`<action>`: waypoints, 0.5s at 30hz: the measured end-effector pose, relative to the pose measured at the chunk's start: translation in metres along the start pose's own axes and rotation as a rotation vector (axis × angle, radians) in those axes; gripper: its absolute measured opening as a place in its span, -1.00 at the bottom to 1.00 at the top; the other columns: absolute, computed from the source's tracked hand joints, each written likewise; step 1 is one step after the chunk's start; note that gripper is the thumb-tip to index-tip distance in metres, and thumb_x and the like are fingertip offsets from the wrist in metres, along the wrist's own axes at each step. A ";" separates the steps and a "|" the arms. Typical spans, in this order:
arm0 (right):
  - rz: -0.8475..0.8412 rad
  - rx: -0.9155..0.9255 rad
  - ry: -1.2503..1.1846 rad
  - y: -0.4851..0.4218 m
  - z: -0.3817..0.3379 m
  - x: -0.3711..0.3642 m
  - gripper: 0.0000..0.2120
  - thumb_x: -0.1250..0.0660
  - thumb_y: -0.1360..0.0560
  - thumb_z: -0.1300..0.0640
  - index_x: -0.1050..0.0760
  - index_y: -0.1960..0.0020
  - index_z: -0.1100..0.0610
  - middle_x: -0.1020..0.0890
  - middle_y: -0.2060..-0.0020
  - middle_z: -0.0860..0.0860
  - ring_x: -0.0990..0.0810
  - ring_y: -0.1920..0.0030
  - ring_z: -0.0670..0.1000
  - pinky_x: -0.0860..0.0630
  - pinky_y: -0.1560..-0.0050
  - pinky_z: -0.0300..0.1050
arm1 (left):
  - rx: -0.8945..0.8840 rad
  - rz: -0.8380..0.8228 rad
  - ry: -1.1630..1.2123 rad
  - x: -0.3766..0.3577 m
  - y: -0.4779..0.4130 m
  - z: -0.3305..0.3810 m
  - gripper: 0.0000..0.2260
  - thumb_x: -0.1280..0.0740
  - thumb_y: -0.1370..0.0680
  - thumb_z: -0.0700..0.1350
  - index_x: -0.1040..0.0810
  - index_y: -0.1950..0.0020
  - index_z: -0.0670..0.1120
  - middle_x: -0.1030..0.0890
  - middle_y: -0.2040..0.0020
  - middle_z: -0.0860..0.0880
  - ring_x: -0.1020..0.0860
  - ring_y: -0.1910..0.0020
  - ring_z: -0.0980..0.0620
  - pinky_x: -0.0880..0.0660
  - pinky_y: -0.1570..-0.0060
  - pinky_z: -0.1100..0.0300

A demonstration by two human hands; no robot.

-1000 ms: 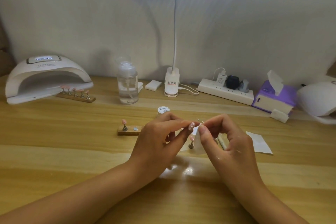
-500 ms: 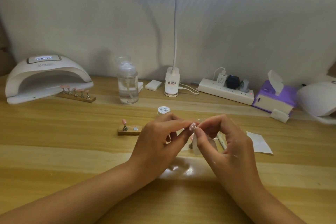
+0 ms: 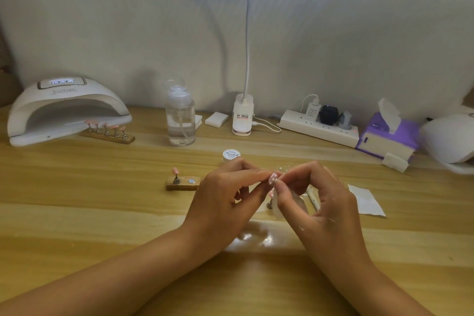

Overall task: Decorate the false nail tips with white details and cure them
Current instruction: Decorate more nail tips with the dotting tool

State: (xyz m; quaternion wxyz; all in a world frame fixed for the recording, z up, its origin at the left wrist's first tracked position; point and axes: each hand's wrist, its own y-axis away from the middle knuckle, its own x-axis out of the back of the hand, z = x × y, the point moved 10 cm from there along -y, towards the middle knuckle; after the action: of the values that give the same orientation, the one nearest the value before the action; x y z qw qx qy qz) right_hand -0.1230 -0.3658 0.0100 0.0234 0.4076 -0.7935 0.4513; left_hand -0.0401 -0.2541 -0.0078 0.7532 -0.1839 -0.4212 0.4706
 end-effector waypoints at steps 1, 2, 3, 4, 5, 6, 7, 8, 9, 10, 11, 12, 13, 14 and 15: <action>-0.003 0.000 0.000 0.000 0.000 0.000 -0.96 -0.40 -0.45 0.09 -0.55 0.15 0.02 -0.60 0.27 -0.17 -0.57 0.17 -0.04 -0.50 0.07 0.22 | 0.001 -0.002 0.000 0.000 0.000 0.000 -0.80 -0.35 -0.55 -0.08 -0.70 -0.13 -0.01 -0.60 0.14 0.08 -0.52 0.28 0.03 -0.50 0.33 0.04; -0.004 -0.001 0.000 0.000 0.000 0.000 -0.96 -0.40 -0.45 0.08 -0.55 0.15 0.02 -0.60 0.27 -0.17 -0.57 0.17 -0.04 -0.50 0.07 0.22 | 0.002 -0.004 0.001 0.000 0.000 0.000 -0.80 -0.35 -0.55 -0.08 -0.70 -0.13 -0.01 -0.59 0.14 0.08 -0.52 0.28 0.03 -0.50 0.32 0.03; -0.004 0.000 0.001 0.000 0.000 0.000 -0.96 -0.40 -0.45 0.08 -0.55 0.15 0.02 -0.60 0.27 -0.17 -0.57 0.17 -0.04 -0.50 0.07 0.22 | 0.003 -0.004 0.001 0.000 0.000 0.000 -0.79 -0.35 -0.55 -0.08 -0.70 -0.13 -0.01 -0.59 0.14 0.08 -0.52 0.28 0.03 -0.50 0.32 0.03; -0.004 0.002 0.002 0.000 0.000 0.000 -0.97 -0.40 -0.45 0.08 -0.55 0.15 0.01 -0.60 0.27 -0.17 -0.57 0.17 -0.04 -0.50 0.07 0.22 | 0.002 -0.005 0.000 0.000 0.000 0.000 -0.79 -0.35 -0.55 -0.08 -0.70 -0.13 -0.02 -0.59 0.14 0.07 -0.52 0.28 0.03 -0.50 0.32 0.03; -0.004 0.005 0.003 0.000 0.000 0.000 -0.97 -0.40 -0.45 0.09 -0.55 0.15 0.01 -0.60 0.26 -0.18 -0.57 0.17 -0.04 -0.50 0.07 0.21 | 0.000 -0.005 -0.002 0.000 0.000 0.000 -0.79 -0.35 -0.55 -0.09 -0.70 -0.13 -0.02 -0.60 0.14 0.07 -0.52 0.28 0.03 -0.50 0.32 0.03; -0.004 0.006 0.005 0.000 0.000 0.000 -0.97 -0.40 -0.45 0.09 -0.55 0.14 0.01 -0.60 0.26 -0.18 -0.57 0.16 -0.05 -0.50 0.08 0.21 | 0.000 -0.004 -0.004 0.000 0.000 0.001 -0.79 -0.35 -0.55 -0.09 -0.70 -0.13 -0.03 -0.60 0.14 0.07 -0.52 0.28 0.03 -0.50 0.32 0.03; -0.003 0.008 0.008 0.000 0.000 0.000 -0.97 -0.40 -0.45 0.10 -0.55 0.14 0.01 -0.60 0.26 -0.19 -0.56 0.16 -0.05 -0.50 0.08 0.21 | 0.000 -0.004 -0.005 0.000 0.000 0.001 -0.79 -0.35 -0.54 -0.09 -0.70 -0.13 -0.03 -0.60 0.14 0.07 -0.52 0.28 0.03 -0.50 0.32 0.03; -0.002 0.012 0.011 0.000 0.000 0.000 -0.97 -0.40 -0.45 0.10 -0.55 0.15 0.01 -0.60 0.26 -0.19 -0.56 0.17 -0.05 -0.50 0.08 0.21 | 0.002 -0.006 -0.005 0.000 0.000 0.001 -0.79 -0.35 -0.55 -0.09 -0.70 -0.13 -0.03 -0.60 0.14 0.07 -0.52 0.28 0.03 -0.50 0.32 0.03; 0.000 0.016 0.013 0.000 0.000 0.000 -0.97 -0.40 -0.45 0.10 -0.55 0.15 0.01 -0.59 0.27 -0.18 -0.56 0.17 -0.04 -0.50 0.09 0.20 | 0.002 -0.008 -0.007 0.000 0.000 0.001 -0.79 -0.35 -0.55 -0.09 -0.70 -0.13 -0.02 -0.59 0.14 0.07 -0.52 0.28 0.03 -0.50 0.32 0.04; 0.000 0.019 0.015 0.000 -0.001 0.000 -0.97 -0.40 -0.45 0.10 -0.55 0.15 0.01 -0.59 0.27 -0.18 -0.56 0.17 -0.04 -0.50 0.09 0.20 | 0.001 -0.009 -0.011 0.000 0.000 0.001 -0.79 -0.35 -0.55 -0.09 -0.70 -0.14 -0.02 -0.59 0.14 0.07 -0.52 0.28 0.03 -0.50 0.31 0.04; -0.002 0.021 0.016 0.000 -0.001 0.000 -0.97 -0.40 -0.45 0.10 -0.56 0.15 0.01 -0.59 0.27 -0.18 -0.56 0.17 -0.04 -0.50 0.09 0.20 | 0.001 -0.010 -0.015 -0.001 0.000 0.001 -0.79 -0.34 -0.55 -0.09 -0.70 -0.14 -0.02 -0.59 0.14 0.07 -0.52 0.27 0.04 -0.50 0.31 0.04; -0.004 0.022 0.017 0.000 -0.001 0.000 -0.97 -0.40 -0.45 0.10 -0.56 0.14 0.00 -0.59 0.26 -0.18 -0.56 0.17 -0.04 -0.50 0.08 0.20 | 0.002 -0.011 -0.018 -0.001 0.000 0.000 -0.78 -0.34 -0.55 -0.09 -0.70 -0.14 -0.03 -0.59 0.13 0.07 -0.52 0.27 0.04 -0.51 0.31 0.04; -0.007 0.022 0.019 0.001 0.000 -0.001 -0.97 -0.40 -0.45 0.10 -0.56 0.14 0.00 -0.60 0.26 -0.19 -0.56 0.17 -0.04 -0.50 0.08 0.20 | 0.004 -0.011 -0.019 -0.001 0.000 0.000 -0.78 -0.34 -0.55 -0.09 -0.70 -0.14 -0.03 -0.59 0.13 0.07 -0.52 0.27 0.04 -0.51 0.30 0.04; -0.010 0.022 0.019 0.001 0.000 -0.001 -0.97 -0.40 -0.45 0.10 -0.56 0.13 0.00 -0.60 0.26 -0.19 -0.56 0.16 -0.04 -0.50 0.08 0.20 | 0.006 -0.011 -0.017 -0.001 0.000 0.000 -0.78 -0.34 -0.55 -0.09 -0.70 -0.14 -0.03 -0.60 0.12 0.07 -0.52 0.27 0.05 -0.51 0.30 0.03; -0.012 0.020 0.020 0.001 0.000 -0.001 -0.98 -0.40 -0.45 0.10 -0.57 0.13 0.01 -0.59 0.26 -0.20 -0.56 0.16 -0.05 -0.50 0.08 0.20 | 0.006 -0.012 -0.014 -0.001 0.000 -0.001 -0.78 -0.34 -0.55 -0.09 -0.70 -0.14 -0.03 -0.60 0.12 0.07 -0.52 0.27 0.05 -0.52 0.30 0.03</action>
State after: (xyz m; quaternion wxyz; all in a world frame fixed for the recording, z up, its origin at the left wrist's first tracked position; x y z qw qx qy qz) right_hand -0.1227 -0.3649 0.0089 0.0301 0.4081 -0.7862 0.4632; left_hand -0.0399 -0.2551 -0.0088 0.7536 -0.1758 -0.4258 0.4689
